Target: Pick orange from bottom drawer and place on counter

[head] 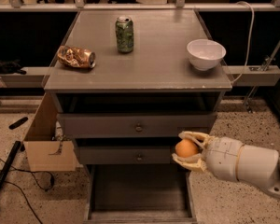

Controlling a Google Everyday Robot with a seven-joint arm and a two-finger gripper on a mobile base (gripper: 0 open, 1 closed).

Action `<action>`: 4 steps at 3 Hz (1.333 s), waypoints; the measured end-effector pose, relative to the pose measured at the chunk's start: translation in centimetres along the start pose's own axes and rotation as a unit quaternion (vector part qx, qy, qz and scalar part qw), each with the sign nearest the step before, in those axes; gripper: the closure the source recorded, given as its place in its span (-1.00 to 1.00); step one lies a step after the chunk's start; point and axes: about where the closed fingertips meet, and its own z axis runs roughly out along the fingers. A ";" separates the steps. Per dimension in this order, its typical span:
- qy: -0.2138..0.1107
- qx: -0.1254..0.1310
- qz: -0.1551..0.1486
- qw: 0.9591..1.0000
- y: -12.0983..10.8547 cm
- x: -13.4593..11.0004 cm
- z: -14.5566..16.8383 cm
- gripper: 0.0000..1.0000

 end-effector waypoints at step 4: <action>-0.011 -0.017 -0.006 1.000 -12.4 -10.6 6.0 1.00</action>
Offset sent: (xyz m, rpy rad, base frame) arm 0.0957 0.0269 0.0744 0.0002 -0.0392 0.0381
